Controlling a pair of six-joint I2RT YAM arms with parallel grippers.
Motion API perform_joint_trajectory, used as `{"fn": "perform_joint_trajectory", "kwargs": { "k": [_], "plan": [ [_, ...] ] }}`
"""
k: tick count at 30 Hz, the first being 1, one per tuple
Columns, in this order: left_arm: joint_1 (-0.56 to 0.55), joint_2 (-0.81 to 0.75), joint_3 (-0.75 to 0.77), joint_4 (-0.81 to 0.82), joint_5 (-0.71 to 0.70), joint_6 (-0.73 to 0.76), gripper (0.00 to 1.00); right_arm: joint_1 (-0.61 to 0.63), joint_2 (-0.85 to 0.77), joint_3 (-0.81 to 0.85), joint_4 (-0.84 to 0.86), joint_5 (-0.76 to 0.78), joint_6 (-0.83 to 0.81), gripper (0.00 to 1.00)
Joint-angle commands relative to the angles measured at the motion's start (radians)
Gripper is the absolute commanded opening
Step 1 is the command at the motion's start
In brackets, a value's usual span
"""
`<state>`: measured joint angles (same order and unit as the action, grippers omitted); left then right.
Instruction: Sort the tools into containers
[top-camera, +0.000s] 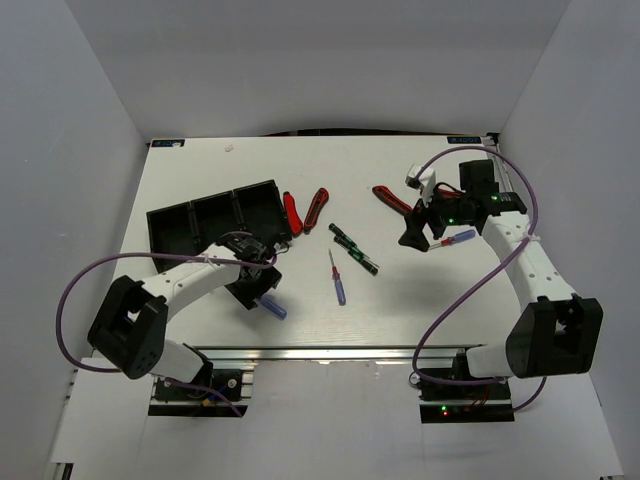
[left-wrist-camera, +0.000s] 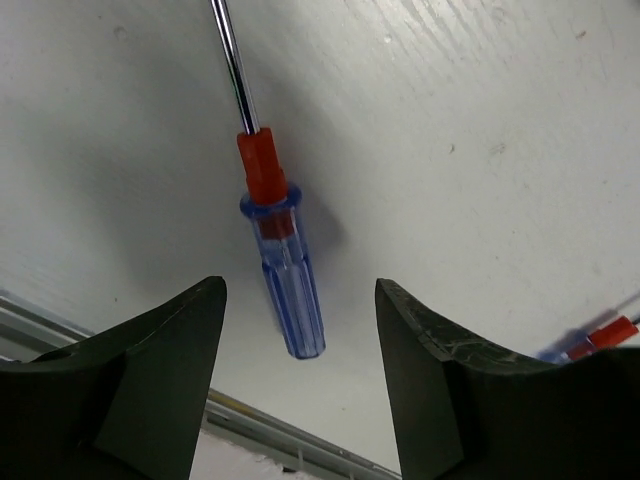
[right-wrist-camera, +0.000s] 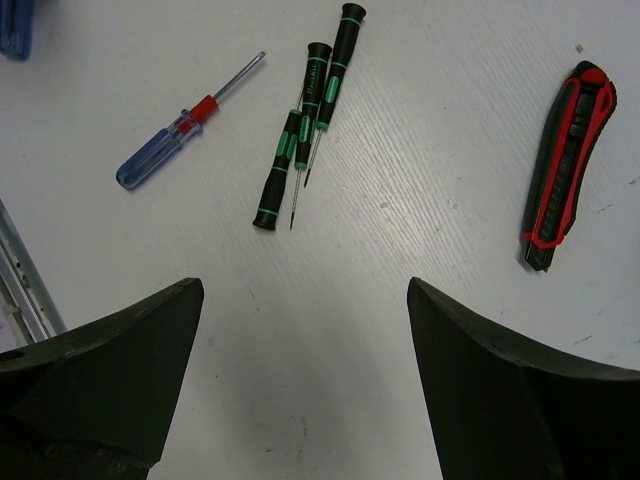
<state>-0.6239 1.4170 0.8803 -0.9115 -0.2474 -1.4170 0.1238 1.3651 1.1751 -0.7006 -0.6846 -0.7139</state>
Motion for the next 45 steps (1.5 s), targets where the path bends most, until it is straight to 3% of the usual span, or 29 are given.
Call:
{"fn": "perform_joint_trajectory", "kwargs": {
  "k": [1, 5, 6, 9, 18, 25, 28, 31, 35, 36, 41, 45],
  "plan": [
    [0.021, 0.025, -0.003, 0.062, 0.016, 0.075, 0.72, -0.004, 0.005, -0.011, 0.033, -0.023, 0.008, 0.89],
    [0.021, 0.072, -0.015, 0.074, 0.049, 0.089, 0.7, -0.007, -0.004, -0.018, 0.039, -0.006, 0.008, 0.89],
    [0.021, 0.079, -0.023, 0.079, 0.054, 0.092, 0.59, -0.007, -0.006, -0.02, 0.041, -0.001, 0.008, 0.89],
    [0.021, 0.077, -0.066, 0.086, 0.065, 0.089, 0.51, -0.012, -0.012, -0.029, 0.046, 0.005, 0.008, 0.89],
    [0.021, -0.039, -0.136, 0.086, 0.083, 0.137, 0.01, -0.013, -0.024, -0.025, 0.044, 0.02, 0.007, 0.89],
    [0.02, -0.217, -0.063, 0.01, 0.057, 0.271, 0.0, -0.013, -0.008, 0.003, 0.033, 0.01, -0.006, 0.89],
    [0.02, -0.269, 0.023, -0.052, -0.015, 0.349, 0.0, -0.013, -0.003, -0.003, 0.027, -0.004, -0.009, 0.89],
    [0.058, -0.279, 0.115, -0.078, -0.121, 0.519, 0.0, -0.013, -0.001, -0.012, 0.041, -0.015, -0.004, 0.89],
    [0.257, -0.251, 0.187, 0.032, -0.042, 0.775, 0.0, -0.013, 0.006, -0.02, 0.05, -0.029, 0.004, 0.9],
    [0.348, -0.237, 0.197, 0.074, -0.021, 0.864, 0.0, -0.013, 0.009, -0.017, 0.05, -0.029, 0.005, 0.89],
    [0.616, -0.101, 0.243, 0.176, 0.111, 1.016, 0.0, -0.013, 0.02, -0.012, 0.03, -0.035, -0.001, 0.89],
    [0.717, -0.027, 0.279, 0.241, 0.162, 1.058, 0.0, -0.013, 0.031, -0.006, 0.015, -0.044, 0.007, 0.89]
  ]
}}
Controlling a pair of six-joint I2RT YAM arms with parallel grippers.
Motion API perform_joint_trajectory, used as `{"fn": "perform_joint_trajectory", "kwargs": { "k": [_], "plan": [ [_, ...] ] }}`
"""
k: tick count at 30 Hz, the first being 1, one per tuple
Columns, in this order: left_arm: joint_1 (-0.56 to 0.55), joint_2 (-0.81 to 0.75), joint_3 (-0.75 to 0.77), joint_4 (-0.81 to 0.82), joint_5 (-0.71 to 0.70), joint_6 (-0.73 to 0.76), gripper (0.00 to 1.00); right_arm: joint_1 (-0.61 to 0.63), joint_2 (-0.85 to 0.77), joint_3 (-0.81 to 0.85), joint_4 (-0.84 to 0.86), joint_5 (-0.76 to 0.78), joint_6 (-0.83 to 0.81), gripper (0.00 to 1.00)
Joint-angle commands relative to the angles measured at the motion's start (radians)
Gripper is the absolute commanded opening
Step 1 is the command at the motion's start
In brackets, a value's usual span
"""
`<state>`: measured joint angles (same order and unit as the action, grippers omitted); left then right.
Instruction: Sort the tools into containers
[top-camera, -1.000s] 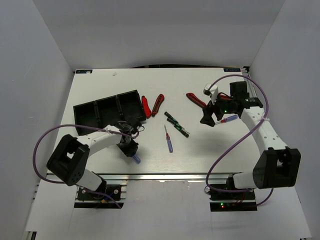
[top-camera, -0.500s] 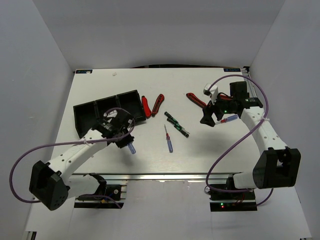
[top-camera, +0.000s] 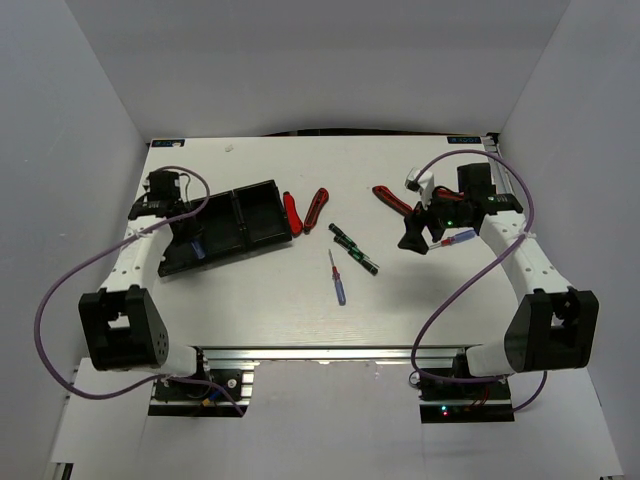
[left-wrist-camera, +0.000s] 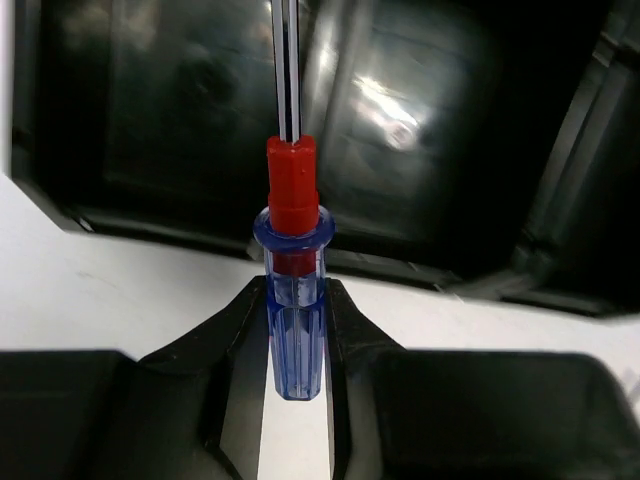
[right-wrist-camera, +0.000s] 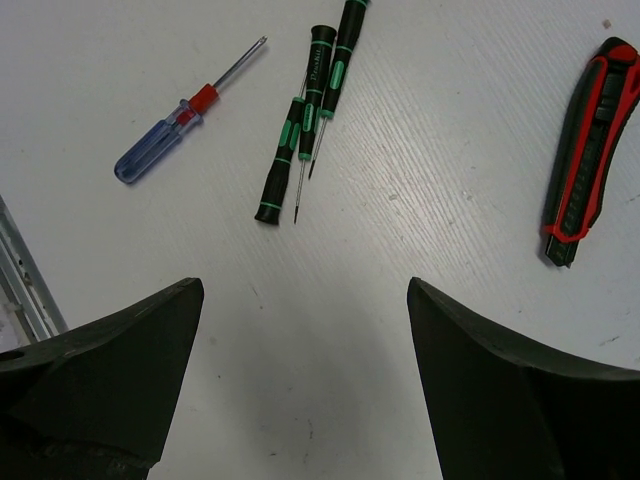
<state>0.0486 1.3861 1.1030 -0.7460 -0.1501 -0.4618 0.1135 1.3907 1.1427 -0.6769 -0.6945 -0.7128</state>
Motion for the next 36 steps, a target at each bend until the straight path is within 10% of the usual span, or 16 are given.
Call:
{"fn": "perform_joint_trajectory", "kwargs": {
  "k": [1, 14, 24, 36],
  "plan": [
    [0.057, 0.031, 0.066, 0.082, 0.066, 0.109, 0.01, -0.003, 0.007, 0.028, -0.01, -0.039, 0.01, 0.89],
    [0.203, 0.172, 0.1, 0.169, 0.057, 0.219, 0.08, 0.011, 0.036, 0.025, -0.019, -0.043, 0.033, 0.89],
    [0.208, 0.217, 0.11, 0.185, 0.046, 0.195, 0.77, 0.153, 0.083, -0.011, 0.039, 0.044, 0.153, 0.89],
    [0.206, -0.051, 0.023, 0.189, 0.358, 0.06, 0.89, 0.515, 0.146, -0.06, 0.253, 0.355, 0.625, 0.89]
  ]
}}
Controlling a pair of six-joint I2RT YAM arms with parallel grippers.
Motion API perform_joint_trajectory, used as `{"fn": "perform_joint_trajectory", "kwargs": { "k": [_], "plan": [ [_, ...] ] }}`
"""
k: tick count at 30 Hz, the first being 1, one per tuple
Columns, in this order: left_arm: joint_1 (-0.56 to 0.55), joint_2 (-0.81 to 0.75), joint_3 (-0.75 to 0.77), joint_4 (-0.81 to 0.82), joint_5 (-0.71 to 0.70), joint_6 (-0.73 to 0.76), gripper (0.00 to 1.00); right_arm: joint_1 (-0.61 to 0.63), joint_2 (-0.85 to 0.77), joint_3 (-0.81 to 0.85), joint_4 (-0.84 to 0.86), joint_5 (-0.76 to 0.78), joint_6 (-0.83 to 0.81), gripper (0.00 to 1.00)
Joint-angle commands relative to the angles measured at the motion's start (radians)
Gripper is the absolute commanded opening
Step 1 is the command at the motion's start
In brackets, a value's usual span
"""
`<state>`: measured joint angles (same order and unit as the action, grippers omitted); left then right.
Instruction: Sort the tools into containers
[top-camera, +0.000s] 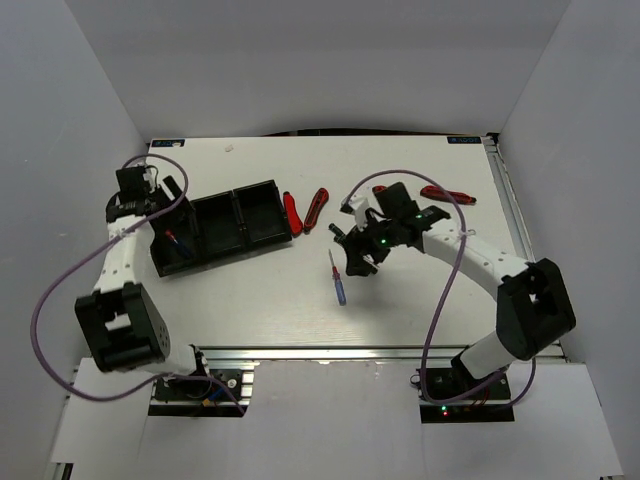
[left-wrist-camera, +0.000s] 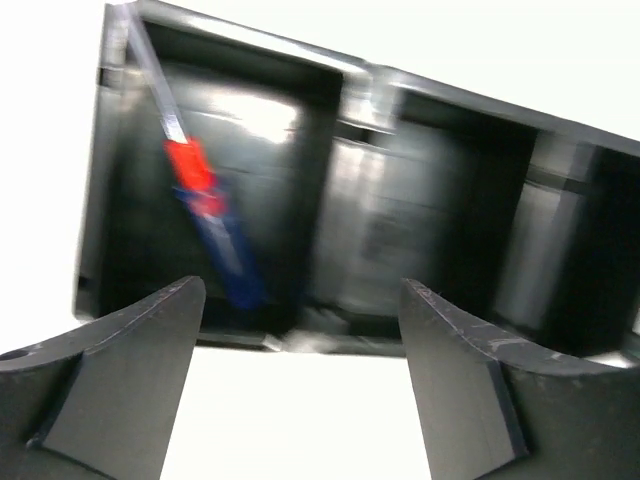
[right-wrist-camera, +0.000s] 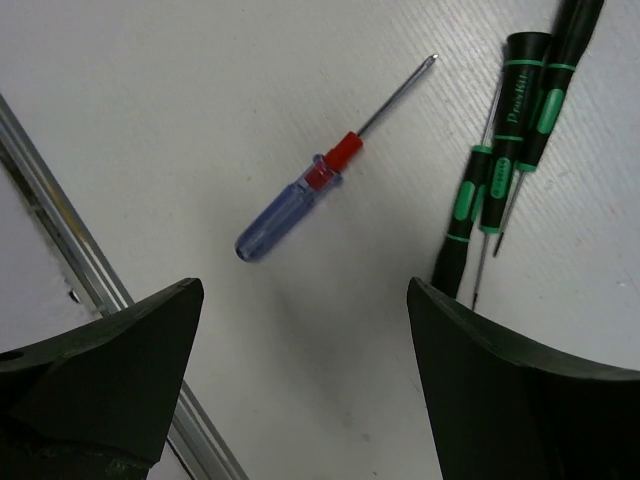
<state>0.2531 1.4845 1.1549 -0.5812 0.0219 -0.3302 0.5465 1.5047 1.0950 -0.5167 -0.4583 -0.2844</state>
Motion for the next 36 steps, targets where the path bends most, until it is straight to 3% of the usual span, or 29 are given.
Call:
{"fn": "perform_joint_trajectory", "kwargs": {
  "k": [1, 5, 8, 20, 32, 35, 36],
  "plan": [
    [0.002, -0.179, -0.079, 0.062, 0.313, -0.091, 0.94, 0.108, 0.044, -0.009, 0.107, 0.176, 0.226, 0.89],
    [-0.012, -0.32, -0.22, 0.138, 0.482, -0.24, 0.98, 0.181, 0.138, 0.019, 0.133, 0.254, 0.326, 0.89],
    [-0.014, -0.427, -0.267, 0.147, 0.513, -0.282, 0.98, 0.217, 0.207, 0.064, 0.133, 0.314, 0.346, 0.87],
    [-0.025, -0.753, -0.435, 0.15, 0.641, -0.449, 0.98, 0.27, 0.333, 0.086, 0.17, 0.415, 0.367, 0.61],
    [-0.057, -0.899, -0.609, 0.29, 0.756, -0.627, 0.98, 0.27, 0.344, 0.063, 0.176, 0.394, 0.364, 0.0],
    [-0.13, -0.886, -0.639, 0.356, 0.718, -0.661, 0.98, 0.254, 0.321, 0.094, 0.165, 0.324, 0.344, 0.0],
    [-0.203, -0.873, -0.641, 0.38, 0.692, -0.681, 0.98, 0.233, 0.293, 0.114, 0.167, 0.291, 0.341, 0.0]
  ]
}}
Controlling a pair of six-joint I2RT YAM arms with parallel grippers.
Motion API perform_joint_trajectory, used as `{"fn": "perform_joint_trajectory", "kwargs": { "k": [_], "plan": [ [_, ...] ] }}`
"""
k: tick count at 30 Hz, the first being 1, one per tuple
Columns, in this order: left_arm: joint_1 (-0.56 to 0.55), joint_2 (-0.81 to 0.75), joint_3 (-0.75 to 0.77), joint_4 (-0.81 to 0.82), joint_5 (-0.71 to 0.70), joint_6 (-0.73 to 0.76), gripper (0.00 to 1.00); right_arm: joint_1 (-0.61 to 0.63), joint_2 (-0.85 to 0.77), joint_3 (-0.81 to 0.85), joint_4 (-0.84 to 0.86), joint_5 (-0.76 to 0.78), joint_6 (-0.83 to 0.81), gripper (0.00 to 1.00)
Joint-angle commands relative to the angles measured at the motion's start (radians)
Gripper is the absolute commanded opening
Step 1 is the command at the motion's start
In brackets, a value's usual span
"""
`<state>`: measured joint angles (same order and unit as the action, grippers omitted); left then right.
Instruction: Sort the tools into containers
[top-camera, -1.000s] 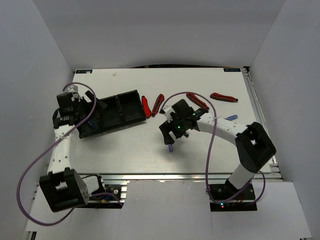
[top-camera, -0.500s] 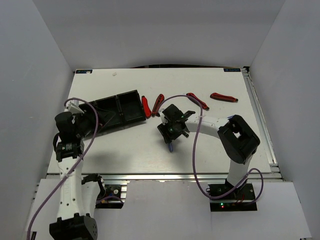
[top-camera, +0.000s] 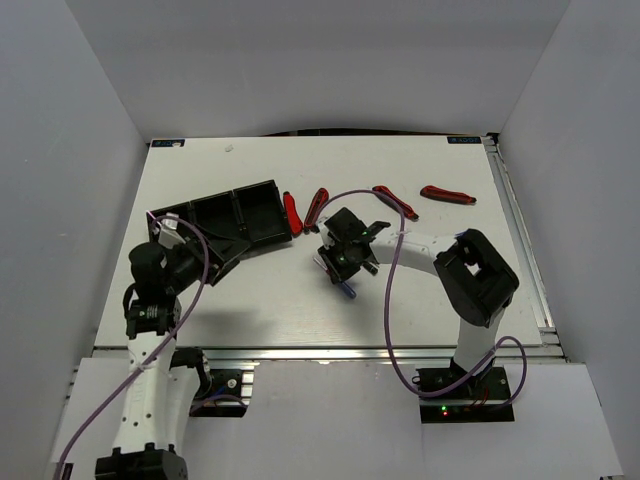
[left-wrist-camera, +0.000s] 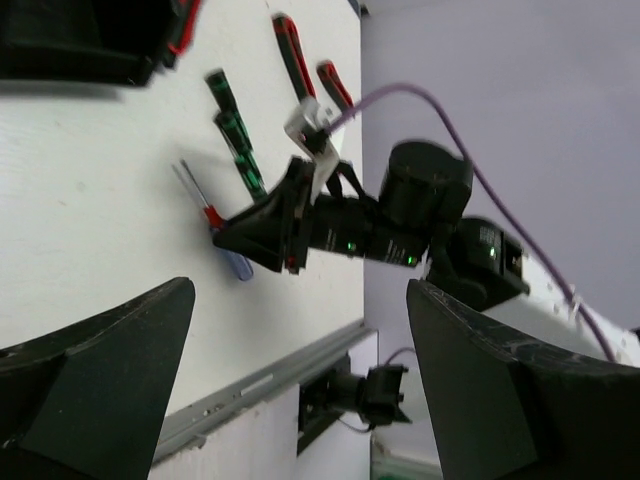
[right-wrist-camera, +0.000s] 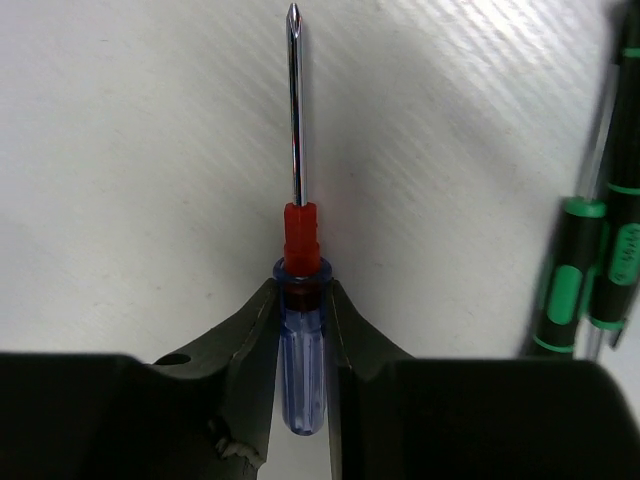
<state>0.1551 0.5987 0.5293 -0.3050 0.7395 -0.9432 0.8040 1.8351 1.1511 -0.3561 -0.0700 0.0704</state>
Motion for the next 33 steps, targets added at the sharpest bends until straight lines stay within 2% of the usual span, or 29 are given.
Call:
{"fn": "perform_joint_trajectory", "kwargs": {
  "k": [1, 6, 8, 11, 18, 26, 33],
  "plan": [
    [-0.147, 0.024, -0.017, 0.121, -0.055, -0.071, 0.98, -0.025, -0.051, 0.058, 0.006, -0.134, -0.015, 0.0],
    [-0.499, 0.145, -0.012, 0.269, -0.288, -0.106, 0.95, -0.126, -0.131, 0.128, 0.052, -0.451, -0.003, 0.0],
    [-0.601, 0.228, 0.012, 0.332, -0.368, -0.105, 0.94, -0.163, -0.149, 0.133, 0.081, -0.57, 0.014, 0.0],
    [-0.673, 0.344, 0.052, 0.36, -0.41, -0.085, 0.93, -0.184, -0.186, 0.118, 0.15, -0.681, 0.052, 0.0],
    [-0.686, 0.492, 0.187, 0.366, -0.495, -0.055, 0.91, -0.186, -0.275, 0.03, 0.298, -0.775, 0.109, 0.0],
    [-0.684, 0.552, 0.224, 0.389, -0.465, -0.051, 0.83, -0.187, -0.3, -0.001, 0.319, -0.778, 0.111, 0.0],
    [-0.686, 0.553, 0.218, 0.38, -0.48, -0.058, 0.65, -0.186, -0.297, -0.001, 0.335, -0.784, 0.124, 0.0]
  ]
}}
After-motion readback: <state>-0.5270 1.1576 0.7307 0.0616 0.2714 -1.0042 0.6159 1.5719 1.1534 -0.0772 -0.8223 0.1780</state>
